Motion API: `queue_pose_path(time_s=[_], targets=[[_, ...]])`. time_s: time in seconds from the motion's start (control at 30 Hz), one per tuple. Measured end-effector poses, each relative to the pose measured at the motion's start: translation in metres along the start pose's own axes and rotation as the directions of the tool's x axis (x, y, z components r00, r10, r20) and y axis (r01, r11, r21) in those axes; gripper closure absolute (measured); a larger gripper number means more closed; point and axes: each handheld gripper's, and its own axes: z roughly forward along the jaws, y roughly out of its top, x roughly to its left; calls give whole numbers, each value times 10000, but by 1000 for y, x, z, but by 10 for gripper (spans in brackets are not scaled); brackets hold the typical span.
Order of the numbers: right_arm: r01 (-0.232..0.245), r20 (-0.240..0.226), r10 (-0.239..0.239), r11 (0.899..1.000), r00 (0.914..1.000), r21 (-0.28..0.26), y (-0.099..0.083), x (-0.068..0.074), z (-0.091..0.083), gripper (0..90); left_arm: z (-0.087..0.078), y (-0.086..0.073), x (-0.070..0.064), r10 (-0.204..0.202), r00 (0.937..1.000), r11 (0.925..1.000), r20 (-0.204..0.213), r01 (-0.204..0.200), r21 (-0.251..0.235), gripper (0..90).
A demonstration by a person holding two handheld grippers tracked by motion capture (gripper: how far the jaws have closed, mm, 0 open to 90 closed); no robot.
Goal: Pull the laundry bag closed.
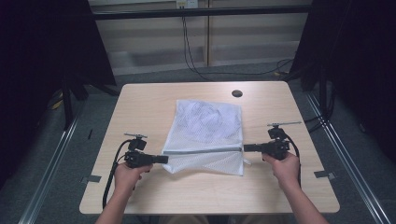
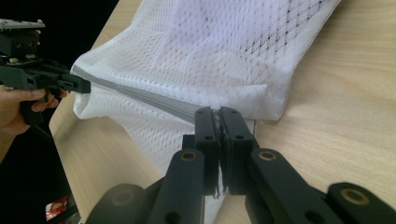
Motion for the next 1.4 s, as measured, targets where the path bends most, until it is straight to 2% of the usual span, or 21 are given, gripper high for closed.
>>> queue_pose_path(time_s=[0.23, 0.37, 0.4, 0.43, 0.57, 0.77, 0.83, 0.87, 0.97, 1.07, 1.17, 1.23, 1.27, 1.3, 1.37, 1.4], targets=[[25, 23, -26, 10000, 10000, 60, 0, 0, 0, 872, 0, 0, -1, -103, 9999, 9999, 122, 104, -43, 887], [36, 104, -36, 10000, 9999, 41, 1, 0, -1, 872, -1, 1, 0, -38, 10000, 10000, -4, 38, -19, 887], [105, 216, -105, 9999, 9997, 35, 1, 0, -1, 872, -1, 0, 1, -68, 9999, 10000, 101, 68, -8, 887], [19, 117, -20, 10000, 9999, 21, 0, -1, -1, 872, -1, 0, 1, -50, 9999, 10000, 115, 50, -12, 887], [103, 258, -104, 9999, 9996, 50, 1, 1, -2, 872, -1, 1, 0, -46, 10000, 10000, 70, 46, -21, 887], [135, 141, -136, 9999, 9998, 45, 1, 1, -2, 870, -2, 0, -1, 124, 9997, 9998, 191, -121, -151, 873], [168, 194, -168, 9999, 9997, -20, 1, 2, -2, 868, -2, 0, -3, 165, 9996, 9996, 228, -160, -227, 813], [199, 197, -200, 9998, 9996, 22, 1, 2, -2, 866, -3, 0, -3, 245, 9996, 9993, 147, -241, -299, 732], [254, 304, -254, 9997, 9992, 3, 0, 1, -2, 864, -5, 0, -3, 294, 9996, 9979, 18, -293, -573, 592], [341, 422, -340, 9994, 9985, -7, 1, 3, -2, 861, -9, 0, -5, 717, 9972, 9939, -222, -733, -820, 534], [557, 606, -559, 9984, 9966, 39, 1, 5, -1, 834, -9, 1, -9, 1222, 9913, 9869, -481, -1265, -1003, 458], [637, 700, -631, 9980, 9955, -53, 1, 6, 0, 759, -8, 0, -11, 1566, 9847, 9772, -765, -1657, -1326, 361], [713, 743, -702, 9974, 9948, -125, 1, 6, -1, 738, -9, 0, -11, 1822, 9785, 9711, -962, -1945, -1387, 310], [717, 781, -703, 9973, 9945, -148, 1, 6, -1, 712, -8, 0, -12, 1898, 9757, 9655, -1097, -2058, -1594, 278], [823, 907, -787, 9960, 9928, -358, 1, 6, -2, 610, -9, 0, -12, 1988, 9723, 9605, -1228, -2182, -1727, 219], [830, 949, -788, 9957, 9924, -418, 2, 7, -3, 566, -9, 0, -12, 2089, 9686, 9575, -1348, -2306, -1731, 198]])
